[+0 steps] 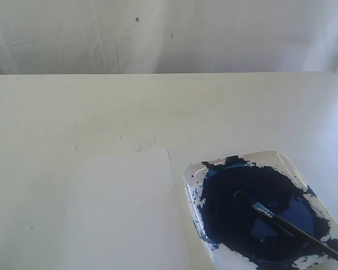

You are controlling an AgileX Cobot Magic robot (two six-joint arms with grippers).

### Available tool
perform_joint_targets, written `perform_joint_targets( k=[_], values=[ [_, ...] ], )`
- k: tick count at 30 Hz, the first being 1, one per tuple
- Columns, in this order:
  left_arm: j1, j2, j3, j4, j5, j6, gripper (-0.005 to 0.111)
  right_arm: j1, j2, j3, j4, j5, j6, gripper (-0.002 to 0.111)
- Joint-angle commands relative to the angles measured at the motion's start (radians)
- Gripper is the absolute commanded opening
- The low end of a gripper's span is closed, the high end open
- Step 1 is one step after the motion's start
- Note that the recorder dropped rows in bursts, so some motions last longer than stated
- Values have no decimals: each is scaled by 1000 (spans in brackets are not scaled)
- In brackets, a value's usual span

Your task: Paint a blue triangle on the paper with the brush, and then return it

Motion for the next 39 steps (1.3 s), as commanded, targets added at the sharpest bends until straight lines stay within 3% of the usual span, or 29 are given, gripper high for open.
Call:
perform_joint_targets(
  k=[1, 6, 7, 11, 13, 16, 22, 24, 27, 29, 31, 36, 39],
  values=[
    [-5, -5, 4, -5, -2, -2, 0, -5, -5, 2, -7, -244, 22, 0],
    [-5, -5, 4, -5, -2, -2, 0, -5, -5, 2, 0, -316, 342, 0],
    [-5, -5, 4, -5, -2, -2, 0, -5, -5, 2, 0, -265, 422, 0],
    [-5, -5, 4, -5, -2, -2, 0, -5, -5, 2, 15, 242, 718, 0],
    [-5, -5, 4, -5, -2, -2, 0, -5, -5, 2, 92, 353, 786, 0],
    [-5, -5, 4, -5, -2, -2, 0, -3, -5, 2, 386, 335, 691, 0],
    [-5, -5, 4, -5, -2, -2, 0, -3, 37, -86, 454, 346, 344, 0],
    [-5, -5, 4, -5, -2, -2, 0, -3, 186, -224, 454, 443, 161, 0],
    [-5, -5, 4, -5, -2, -2, 0, -3, 553, -525, 454, 771, -231, 0],
    [-5, -5, 4, -5, -2, -2, 0, -3, 801, -684, 454, 1058, -369, 0],
    [-5, -5, 4, -5, -2, -2, 0, 8, 999, -759, 450, 1223, -459, 0],
    [-5, -5, 4, -5, -2, -2, 0, 131, 1156, -745, 383, 1244, -438, 0],
    [-5, -5, 4, -5, -2, -2, 0, 201, 1164, -714, 223, 1243, -298, 0]
  ],
)
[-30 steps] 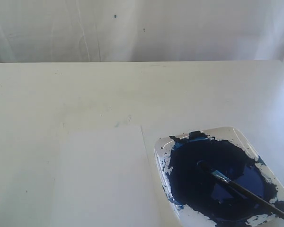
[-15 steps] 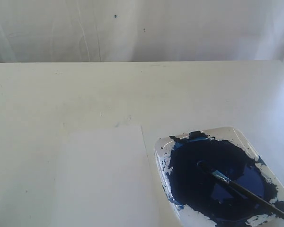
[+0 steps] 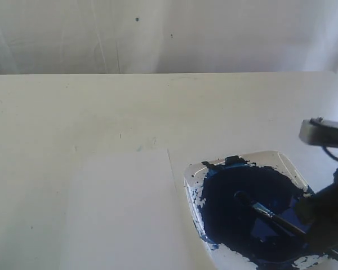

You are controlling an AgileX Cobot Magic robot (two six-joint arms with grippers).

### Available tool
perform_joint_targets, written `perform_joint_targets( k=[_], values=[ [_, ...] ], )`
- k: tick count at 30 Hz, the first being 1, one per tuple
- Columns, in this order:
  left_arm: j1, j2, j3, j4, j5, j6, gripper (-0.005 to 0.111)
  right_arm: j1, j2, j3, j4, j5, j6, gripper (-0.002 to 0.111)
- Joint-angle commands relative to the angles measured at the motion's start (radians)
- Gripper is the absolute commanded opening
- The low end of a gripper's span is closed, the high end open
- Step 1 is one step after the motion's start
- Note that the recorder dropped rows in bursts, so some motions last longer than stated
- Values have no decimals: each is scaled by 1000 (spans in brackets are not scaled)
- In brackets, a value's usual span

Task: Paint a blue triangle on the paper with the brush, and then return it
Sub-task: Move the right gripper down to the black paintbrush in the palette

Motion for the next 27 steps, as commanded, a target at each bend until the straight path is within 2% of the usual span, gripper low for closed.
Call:
perform_joint_targets(
  k=[1, 3, 9, 12, 18, 27],
  values=[
    [-5, -5, 4, -5, -2, -2, 0, 96, 18, 39, -235, 12, 176, 0],
    [-5, -5, 4, -5, -2, -2, 0, 108, 14, 68, -320, -20, 283, 0],
    [-5, -5, 4, -5, -2, -2, 0, 110, 38, 160, -303, -207, 286, 0],
    [-5, -5, 4, -5, -2, -2, 0, 110, 95, 162, -329, -207, 288, 0],
    [-5, -5, 4, -5, -2, -2, 0, 110, 263, 162, -500, -200, 474, 0],
    [-5, -5, 4, -5, -2, -2, 0, 110, 336, 162, -581, -261, 601, 0]
  ],
)
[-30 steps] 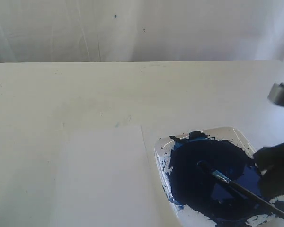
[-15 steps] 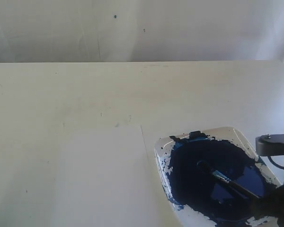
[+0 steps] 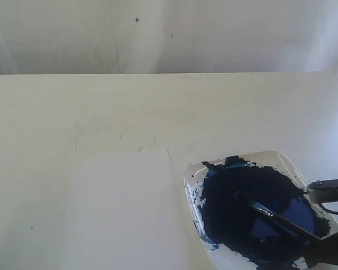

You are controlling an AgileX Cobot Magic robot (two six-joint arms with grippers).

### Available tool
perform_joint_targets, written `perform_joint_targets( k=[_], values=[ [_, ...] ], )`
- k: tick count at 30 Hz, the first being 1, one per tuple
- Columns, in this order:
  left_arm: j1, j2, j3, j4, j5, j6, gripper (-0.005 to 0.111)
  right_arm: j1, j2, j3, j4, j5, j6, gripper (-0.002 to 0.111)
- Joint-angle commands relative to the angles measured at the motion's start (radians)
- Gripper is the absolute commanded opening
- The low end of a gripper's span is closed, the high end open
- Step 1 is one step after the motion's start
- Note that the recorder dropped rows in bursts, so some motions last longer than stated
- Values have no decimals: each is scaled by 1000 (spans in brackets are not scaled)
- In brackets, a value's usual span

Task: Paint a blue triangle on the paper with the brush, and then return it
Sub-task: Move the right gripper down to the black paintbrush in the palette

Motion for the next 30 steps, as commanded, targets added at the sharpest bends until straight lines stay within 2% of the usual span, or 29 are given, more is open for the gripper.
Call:
perform_joint_targets(
  k=[1, 11, 30],
  values=[
    [-5, -5, 4, -5, -2, -2, 0, 2, 18, 3, -28, -38, 43, 0],
    [-5, -5, 4, -5, -2, -2, 0, 2, 42, -22, -158, -34, 160, 0],
    [-5, -5, 4, -5, -2, -2, 0, 0, 44, -39, -361, -184, 362, 0]
  ],
)
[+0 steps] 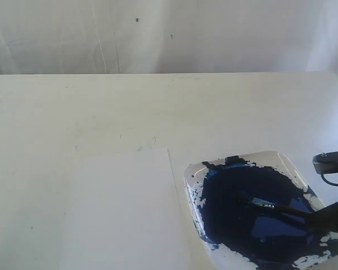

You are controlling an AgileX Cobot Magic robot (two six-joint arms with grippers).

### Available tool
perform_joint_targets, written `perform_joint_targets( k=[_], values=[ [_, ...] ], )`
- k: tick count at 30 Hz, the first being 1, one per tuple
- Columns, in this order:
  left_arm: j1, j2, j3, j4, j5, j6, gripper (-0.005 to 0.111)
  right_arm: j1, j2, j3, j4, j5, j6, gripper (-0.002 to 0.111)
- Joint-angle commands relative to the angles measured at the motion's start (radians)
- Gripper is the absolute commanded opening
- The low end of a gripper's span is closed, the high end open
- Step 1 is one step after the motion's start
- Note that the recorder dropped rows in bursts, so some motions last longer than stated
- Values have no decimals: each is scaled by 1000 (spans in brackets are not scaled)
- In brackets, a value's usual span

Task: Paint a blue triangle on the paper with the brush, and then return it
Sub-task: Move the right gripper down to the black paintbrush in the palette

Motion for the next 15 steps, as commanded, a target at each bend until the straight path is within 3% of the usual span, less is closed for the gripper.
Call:
perform_joint_targets(
  k=[1, 15],
  values=[
    [-5, -5, 4, -5, -2, -2, 0, 0, 0, -7, -67, -37, 64, 0],
    [-5, -5, 4, -5, -2, -2, 0, -4, 0, -8, -166, -151, 138, 0]
  ],
)
